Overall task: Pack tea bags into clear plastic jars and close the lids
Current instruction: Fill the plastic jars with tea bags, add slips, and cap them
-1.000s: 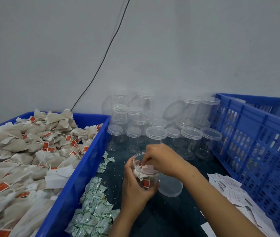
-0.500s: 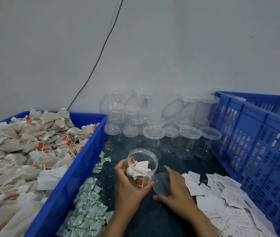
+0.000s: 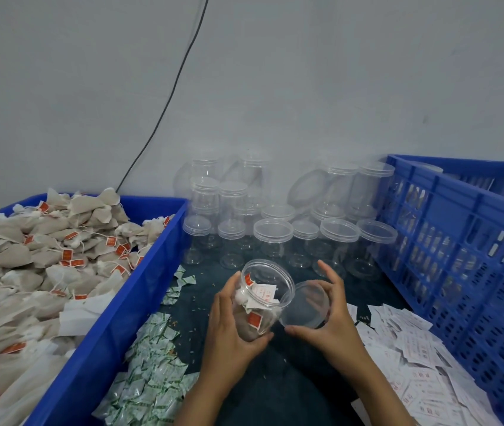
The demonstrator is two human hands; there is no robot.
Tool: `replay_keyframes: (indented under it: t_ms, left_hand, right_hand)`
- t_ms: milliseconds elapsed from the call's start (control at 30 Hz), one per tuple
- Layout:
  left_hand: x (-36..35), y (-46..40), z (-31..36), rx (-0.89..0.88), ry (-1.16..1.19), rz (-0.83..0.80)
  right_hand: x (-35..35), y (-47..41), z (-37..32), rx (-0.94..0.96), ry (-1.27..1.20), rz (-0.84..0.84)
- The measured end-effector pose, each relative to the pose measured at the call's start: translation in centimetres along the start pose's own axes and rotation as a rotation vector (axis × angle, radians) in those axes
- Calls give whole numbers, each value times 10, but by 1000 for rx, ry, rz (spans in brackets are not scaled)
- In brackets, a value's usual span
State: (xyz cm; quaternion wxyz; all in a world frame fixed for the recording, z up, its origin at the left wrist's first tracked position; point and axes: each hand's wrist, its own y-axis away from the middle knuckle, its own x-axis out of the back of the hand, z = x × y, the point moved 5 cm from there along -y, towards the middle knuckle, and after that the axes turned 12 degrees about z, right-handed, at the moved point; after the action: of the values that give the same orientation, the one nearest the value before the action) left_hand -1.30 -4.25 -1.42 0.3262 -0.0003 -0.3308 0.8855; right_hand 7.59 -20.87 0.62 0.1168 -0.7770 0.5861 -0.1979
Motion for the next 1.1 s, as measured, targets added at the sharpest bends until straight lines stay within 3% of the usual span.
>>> replay_keyframes:
  t_ms: [233,400,600,833,1000,1100]
  left_hand:
    - [-2,4,9,-128,-128,-62]
    - [-5,5,3,-28,-77,-90]
    - [-10,7,10,-142,-53,-149]
    - [-13,7,-8,261,298,-182]
    - [-12,2,-6,354,512,-221]
    - [-11,1,-5,425,565,-194]
  right_hand:
    - [0,0,-17,-69,-326,76]
    - [1,5,-31,107,-159,239]
    - [-12,3,-34,254,138,139]
    - [-5,-1,-18,56,-44,244]
    - [-10,5,-11,-29,-178,256]
    - [-11,4,-21,44,-166,217]
